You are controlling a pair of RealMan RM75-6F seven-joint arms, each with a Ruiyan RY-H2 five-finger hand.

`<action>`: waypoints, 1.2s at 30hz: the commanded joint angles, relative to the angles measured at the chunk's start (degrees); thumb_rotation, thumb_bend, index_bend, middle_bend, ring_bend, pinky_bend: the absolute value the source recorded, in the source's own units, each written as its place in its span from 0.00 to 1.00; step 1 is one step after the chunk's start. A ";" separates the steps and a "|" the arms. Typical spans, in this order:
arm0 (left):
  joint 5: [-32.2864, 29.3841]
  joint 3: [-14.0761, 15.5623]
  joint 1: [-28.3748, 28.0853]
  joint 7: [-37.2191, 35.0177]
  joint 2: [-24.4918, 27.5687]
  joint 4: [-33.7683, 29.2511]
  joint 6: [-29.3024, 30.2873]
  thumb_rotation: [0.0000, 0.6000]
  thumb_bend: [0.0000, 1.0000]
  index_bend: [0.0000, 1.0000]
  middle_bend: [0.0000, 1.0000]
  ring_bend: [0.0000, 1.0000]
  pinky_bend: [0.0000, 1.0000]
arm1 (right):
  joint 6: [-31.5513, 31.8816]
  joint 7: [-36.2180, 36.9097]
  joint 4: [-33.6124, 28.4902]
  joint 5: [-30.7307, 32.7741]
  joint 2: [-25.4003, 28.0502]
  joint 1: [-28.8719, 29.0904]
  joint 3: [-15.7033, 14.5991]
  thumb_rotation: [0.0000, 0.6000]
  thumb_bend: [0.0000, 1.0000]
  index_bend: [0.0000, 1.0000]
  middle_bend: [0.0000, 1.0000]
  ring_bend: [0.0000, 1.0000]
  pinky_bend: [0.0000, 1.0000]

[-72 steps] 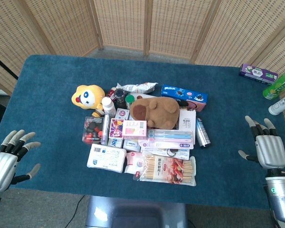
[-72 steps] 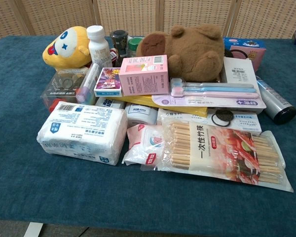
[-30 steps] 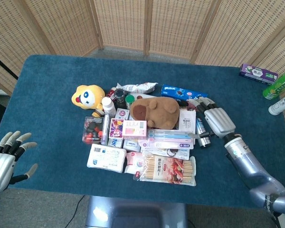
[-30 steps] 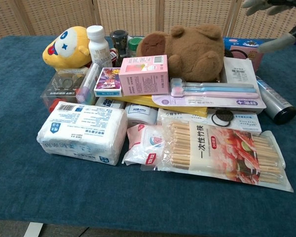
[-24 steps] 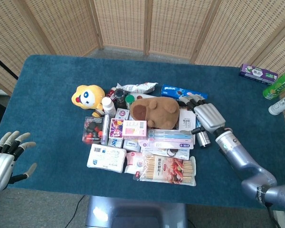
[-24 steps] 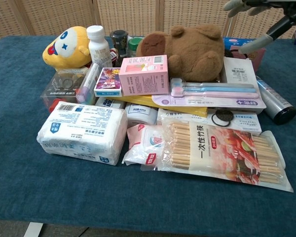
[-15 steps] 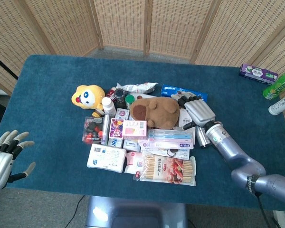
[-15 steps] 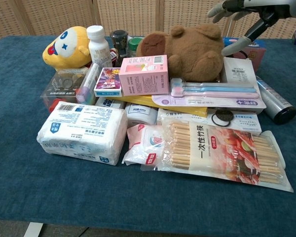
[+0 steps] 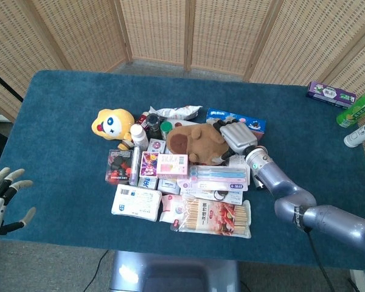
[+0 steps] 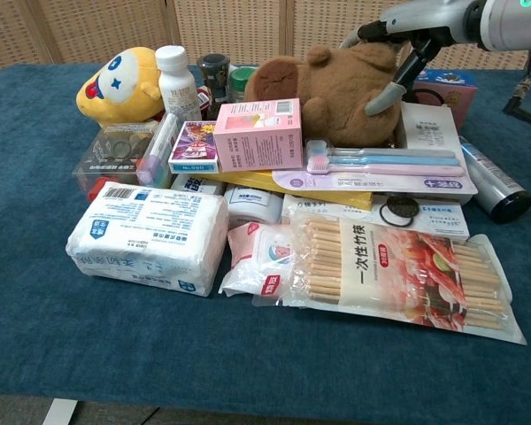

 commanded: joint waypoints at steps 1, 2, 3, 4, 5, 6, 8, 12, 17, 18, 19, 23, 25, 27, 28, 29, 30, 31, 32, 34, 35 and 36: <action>-0.29 0.06 0.35 -0.64 -0.21 0.68 0.28 0.86 0.36 0.28 0.17 0.09 0.00 | 2.83 -1.61 1.69 3.64 -2.73 1.02 0.38 1.00 0.00 0.71 0.99 1.00 0.77; -0.53 0.08 0.43 -0.89 -0.25 0.99 0.20 0.87 0.36 0.28 0.17 0.09 0.00 | 3.74 -1.68 1.60 3.95 -2.90 0.83 0.42 1.00 0.00 0.75 1.00 1.00 0.81; -0.70 0.10 0.46 -1.05 -0.25 1.19 0.11 0.86 0.36 0.28 0.17 0.09 0.00 | 4.32 -1.67 1.46 4.07 -2.91 0.64 0.42 1.00 0.00 0.79 1.00 1.00 0.85; -0.82 0.08 0.47 -1.19 -0.26 1.37 0.04 0.86 0.36 0.28 0.17 0.09 0.00 | 4.82 -1.55 1.23 4.12 -2.81 0.41 0.43 1.00 0.00 0.81 1.00 1.00 0.87; -0.91 0.06 0.49 -1.33 -0.29 1.56 0.00 0.86 0.36 0.28 0.17 0.09 0.00 | 5.40 -1.37 0.99 4.08 -2.67 0.11 0.45 1.00 0.00 0.82 1.00 1.00 0.88; -0.98 0.04 0.52 -1.50 -0.41 1.80 0.00 0.86 0.36 0.28 0.17 0.09 0.00 | 6.06 -1.02 0.57 4.06 -2.33 -0.34 0.50 1.00 0.00 0.83 1.00 1.00 0.89; -0.96 -0.02 0.53 -1.73 -0.56 2.06 0.03 0.86 0.36 0.28 0.17 0.09 0.00 | 7.70 0.17 -0.50 3.67 -1.54 -1.45 0.87 1.00 0.00 0.83 1.00 1.00 0.90; -0.99 -0.01 0.34 -1.82 -0.78 2.23 -0.45 0.86 0.36 0.28 0.17 0.09 0.00 | 10.78 2.85 -3.08 2.56 0.64 -3.95 1.58 1.00 0.00 0.83 1.00 1.00 0.90; -0.74 -0.06 0.02 -1.60 -1.16 2.00 -0.88 0.86 0.36 0.28 0.17 0.09 0.00 | 14.23 7.48 -6.96 1.24 4.03 -7.20 3.21 1.00 0.00 0.82 1.00 1.00 0.90; -0.63 -0.03 -0.05 -1.52 -1.30 1.95 -0.99 0.86 0.36 0.28 0.17 0.09 0.00 | 14.88 9.14 -8.03 1.11 4.90 -8.04 3.83 1.00 0.00 0.82 1.00 1.00 0.90; -0.55 0.01 -0.11 -1.43 -1.43 1.93 -1.10 0.86 0.36 0.28 0.17 0.09 0.00 | 15.36 10.47 -8.78 0.99 5.51 -8.67 4.31 1.00 0.00 0.82 1.00 1.00 0.90; -0.25 0.23 -0.40 -1.08 -1.90 1.71 -1.75 0.86 0.36 0.28 0.17 0.09 0.00 | 17.52 16.17 -10.53 0.55 7.66 -11.19 6.57 1.00 0.00 0.83 1.00 1.00 0.90; 0.17 0.44 -0.41 -0.99 -2.05 1.61 -1.79 0.86 0.36 0.28 0.17 0.09 0.00 | 17.69 18.90 -11.13 0.80 8.51 -12.08 7.58 1.00 0.00 0.83 1.00 1.00 0.90; 0.60 0.73 -0.28 -0.84 -2.22 1.55 -1.67 0.86 0.36 0.28 0.17 0.09 0.00 | 17.95 21.34 -11.57 0.87 9.39 -12.90 8.57 1.00 0.00 0.83 1.00 1.00 0.90; 0.73 0.85 -0.19 -0.82 -2.24 1.53 -1.59 0.86 0.36 0.28 0.17 0.09 0.00 | 17.85 22.21 -11.85 0.97 9.79 -13.18 8.91 1.00 0.00 0.83 1.00 1.00 0.90; 0.81 0.95 -0.06 -0.89 -2.21 1.53 -1.44 0.87 0.36 0.28 0.17 0.09 0.00 | 17.94 23.15 -12.16 0.89 10.25 -13.50 9.33 1.00 0.00 0.83 1.00 1.00 0.90; 0.79 0.99 0.05 -0.95 -2.16 1.55 -1.32 0.87 0.36 0.28 0.17 0.09 0.00 | 18.12 23.66 -12.34 0.83 10.48 -13.70 9.60 1.00 0.00 0.83 1.00 1.00 0.90; 0.75 1.02 0.16 -1.00 -2.11 1.59 -1.20 0.86 0.36 0.28 0.17 0.09 0.00 | 18.18 24.00 -12.55 0.79 10.72 -13.85 9.78 1.00 0.00 0.83 1.00 1.00 0.90; 0.68 1.03 0.29 -1.07 -2.05 1.67 -1.04 0.86 0.36 0.28 0.17 0.09 0.00 | 18.25 24.58 -12.94 0.86 11.03 -14.03 10.14 1.00 0.00 0.83 1.00 1.00 0.90; 0.63 1.05 0.43 -1.26 -1.96 1.77 -0.86 0.86 0.36 0.28 0.17 0.09 0.00 | 18.59 25.12 -13.48 0.86 11.39 -14.22 10.63 1.00 0.00 0.83 1.00 1.00 0.90; 0.64 1.07 0.48 -1.40 -1.92 1.85 -0.80 0.86 0.36 0.28 0.17 0.09 0.00 | 18.51 25.07 -13.36 0.91 11.40 -14.11 10.73 1.00 0.00 0.83 1.00 1.00 0.90; 0.61 1.07 0.51 -1.48 -1.89 1.92 -0.77 0.86 0.36 0.28 0.17 0.09 0.00 | 18.54 25.06 -13.36 0.96 11.42 -14.05 10.85 1.00 0.00 0.83 1.00 1.00 0.90</action>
